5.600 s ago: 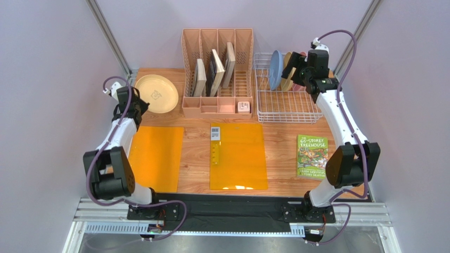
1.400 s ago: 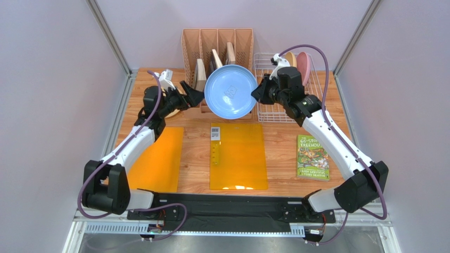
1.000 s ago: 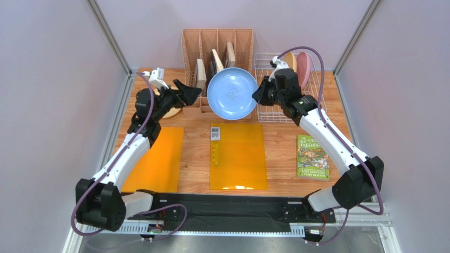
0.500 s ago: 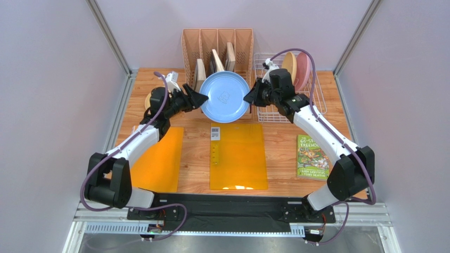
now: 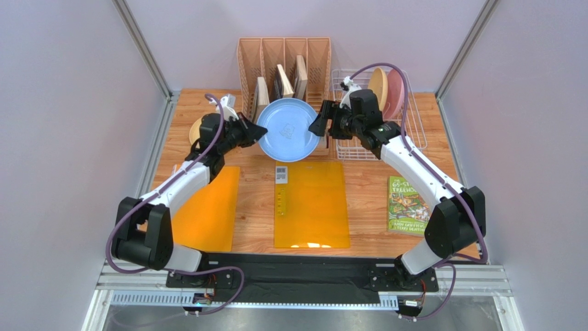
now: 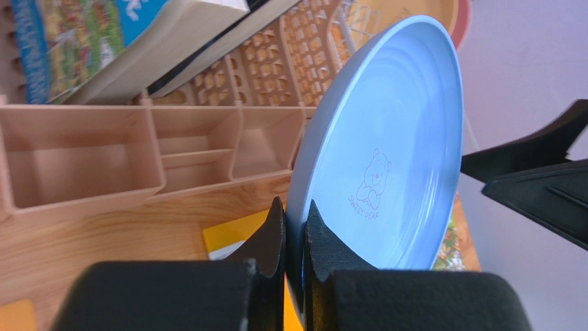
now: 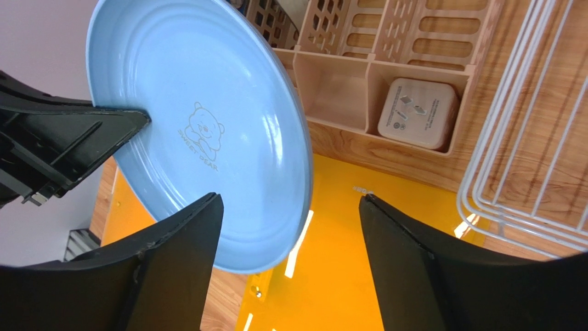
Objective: Unload the plates from the dish rack
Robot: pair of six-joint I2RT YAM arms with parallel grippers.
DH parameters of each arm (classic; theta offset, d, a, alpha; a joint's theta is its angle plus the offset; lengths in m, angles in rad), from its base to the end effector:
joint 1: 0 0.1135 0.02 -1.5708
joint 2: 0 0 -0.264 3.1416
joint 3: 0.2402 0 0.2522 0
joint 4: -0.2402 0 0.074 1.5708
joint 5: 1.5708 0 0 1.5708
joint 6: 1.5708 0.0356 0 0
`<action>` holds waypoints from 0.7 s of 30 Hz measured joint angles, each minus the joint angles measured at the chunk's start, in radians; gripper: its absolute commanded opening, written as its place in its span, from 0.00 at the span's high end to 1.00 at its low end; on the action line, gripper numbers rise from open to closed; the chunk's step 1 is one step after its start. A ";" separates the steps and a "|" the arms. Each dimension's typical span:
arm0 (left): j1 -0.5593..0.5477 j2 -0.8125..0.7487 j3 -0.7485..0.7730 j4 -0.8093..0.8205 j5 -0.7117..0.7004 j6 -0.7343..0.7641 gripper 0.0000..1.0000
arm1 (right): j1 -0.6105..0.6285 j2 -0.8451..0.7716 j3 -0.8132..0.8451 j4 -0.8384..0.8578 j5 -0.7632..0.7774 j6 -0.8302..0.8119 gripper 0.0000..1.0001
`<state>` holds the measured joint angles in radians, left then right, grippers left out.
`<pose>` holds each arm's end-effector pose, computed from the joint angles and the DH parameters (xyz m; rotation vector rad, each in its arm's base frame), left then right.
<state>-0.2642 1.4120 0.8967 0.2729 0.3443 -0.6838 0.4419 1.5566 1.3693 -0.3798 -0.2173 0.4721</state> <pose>0.3109 -0.0966 0.2799 -0.1423 1.9058 -0.9696 0.3220 0.1608 0.3324 -0.0992 2.2197 0.7541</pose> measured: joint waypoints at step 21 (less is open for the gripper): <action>0.380 -0.260 0.040 -0.249 -0.350 0.054 1.00 | -0.199 -0.006 0.000 -0.052 0.112 -0.086 0.19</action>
<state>0.1154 1.1519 0.9371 0.0238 -0.0055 -0.6296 0.2428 1.5501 1.3697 -0.4316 -0.1051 0.3862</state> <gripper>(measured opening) 0.041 0.810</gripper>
